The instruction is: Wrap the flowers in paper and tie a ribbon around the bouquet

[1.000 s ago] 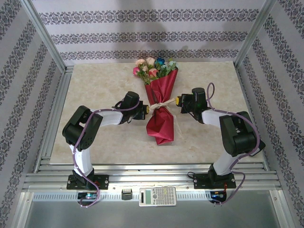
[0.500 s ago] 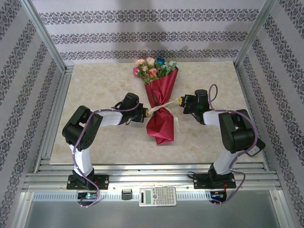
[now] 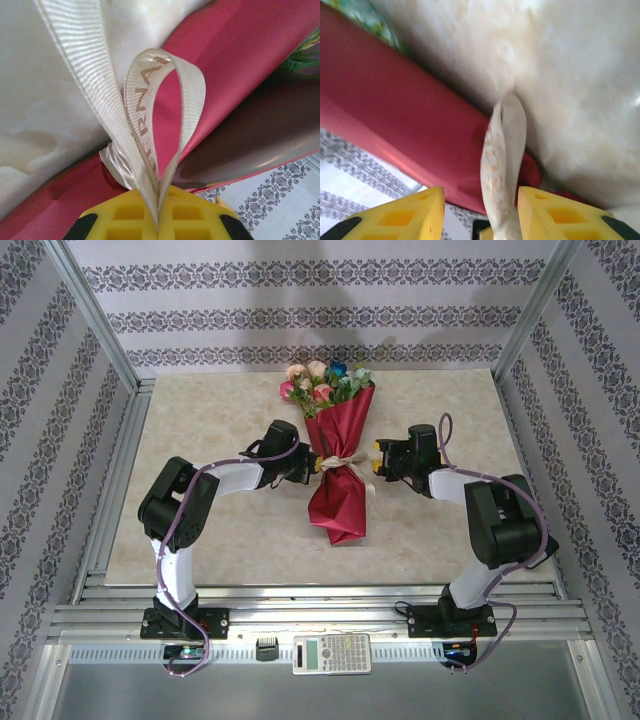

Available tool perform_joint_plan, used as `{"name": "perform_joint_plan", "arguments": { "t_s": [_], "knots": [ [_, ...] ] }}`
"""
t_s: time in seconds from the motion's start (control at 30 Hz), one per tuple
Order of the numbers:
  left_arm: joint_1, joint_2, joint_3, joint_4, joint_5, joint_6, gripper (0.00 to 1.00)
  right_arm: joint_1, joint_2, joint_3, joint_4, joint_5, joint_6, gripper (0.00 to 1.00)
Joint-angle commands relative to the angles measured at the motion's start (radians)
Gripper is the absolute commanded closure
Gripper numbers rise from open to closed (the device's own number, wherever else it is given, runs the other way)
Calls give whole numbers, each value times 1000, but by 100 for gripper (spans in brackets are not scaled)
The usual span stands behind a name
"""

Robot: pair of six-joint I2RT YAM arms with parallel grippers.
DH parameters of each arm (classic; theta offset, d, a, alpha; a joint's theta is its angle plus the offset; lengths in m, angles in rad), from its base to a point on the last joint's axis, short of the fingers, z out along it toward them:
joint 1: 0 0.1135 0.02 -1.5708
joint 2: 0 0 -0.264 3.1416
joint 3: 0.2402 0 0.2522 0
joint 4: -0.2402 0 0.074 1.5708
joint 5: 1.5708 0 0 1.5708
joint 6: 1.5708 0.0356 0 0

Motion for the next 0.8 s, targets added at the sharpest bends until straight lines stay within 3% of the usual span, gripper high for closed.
{"name": "perform_joint_plan", "arguments": {
  "t_s": [0.0,0.43,0.63,0.77],
  "knots": [
    [-3,16,19,-27,16,29,100,39,-51,39,-163,-38,-114,56],
    [-4,12,18,-30,15,30,100,70,102,204,-199,-64,-222,62],
    [-3,15,20,-28,14,27,100,79,126,200,-197,-66,-218,74],
    [-4,16,22,-29,14,28,100,81,134,203,-202,-57,-219,76]
  ]
}}
